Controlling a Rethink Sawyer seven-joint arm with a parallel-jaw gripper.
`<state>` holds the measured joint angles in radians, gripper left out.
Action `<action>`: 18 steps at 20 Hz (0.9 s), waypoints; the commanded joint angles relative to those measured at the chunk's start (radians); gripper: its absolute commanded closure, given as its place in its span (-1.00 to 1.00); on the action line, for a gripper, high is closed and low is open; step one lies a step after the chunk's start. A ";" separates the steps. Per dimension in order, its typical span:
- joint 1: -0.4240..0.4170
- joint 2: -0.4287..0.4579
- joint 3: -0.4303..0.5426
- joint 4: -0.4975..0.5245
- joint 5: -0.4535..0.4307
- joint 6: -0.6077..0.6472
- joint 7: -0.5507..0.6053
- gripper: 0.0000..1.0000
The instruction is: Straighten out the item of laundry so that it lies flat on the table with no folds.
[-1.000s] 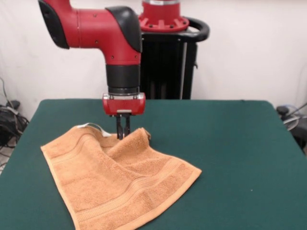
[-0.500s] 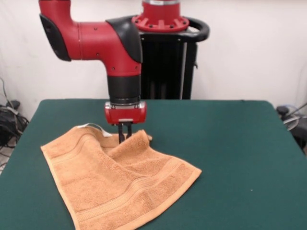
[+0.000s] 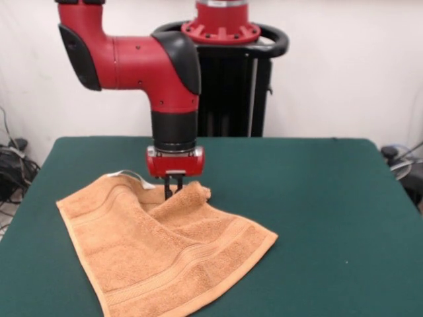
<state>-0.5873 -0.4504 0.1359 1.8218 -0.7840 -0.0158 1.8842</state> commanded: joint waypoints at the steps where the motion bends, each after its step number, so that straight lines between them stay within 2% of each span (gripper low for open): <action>1: 0.081 0.167 -0.008 -0.253 -0.023 0.200 -0.042 1.00; 11: 0.154 0.221 -0.064 -0.328 -0.034 0.362 -0.036 1.00; 14: 0.135 0.223 -0.039 -0.334 -0.023 0.470 -0.093 1.00; 18: 0.101 0.222 -0.004 -0.319 -0.008 0.553 -0.150 1.00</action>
<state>-0.4263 -0.4477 0.1102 1.6768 -0.7624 0.3551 1.8842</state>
